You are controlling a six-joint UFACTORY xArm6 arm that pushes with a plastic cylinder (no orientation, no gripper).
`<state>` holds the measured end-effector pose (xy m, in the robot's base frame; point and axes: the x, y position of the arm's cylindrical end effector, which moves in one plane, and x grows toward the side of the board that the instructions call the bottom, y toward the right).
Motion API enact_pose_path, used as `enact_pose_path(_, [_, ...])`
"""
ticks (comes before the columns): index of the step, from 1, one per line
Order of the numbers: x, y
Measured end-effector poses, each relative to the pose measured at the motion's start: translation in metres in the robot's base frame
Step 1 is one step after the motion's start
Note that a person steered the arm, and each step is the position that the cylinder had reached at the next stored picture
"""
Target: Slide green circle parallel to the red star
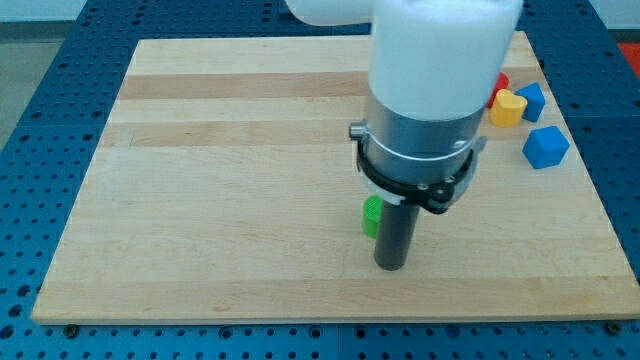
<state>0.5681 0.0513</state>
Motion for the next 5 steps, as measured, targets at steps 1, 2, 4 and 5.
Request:
enact_pose_path(1, [-0.018,-0.002])
enact_pose_path(2, [-0.052,-0.002])
enact_pose_path(4, [-0.128,-0.002])
enact_pose_path(5, [-0.159,-0.002])
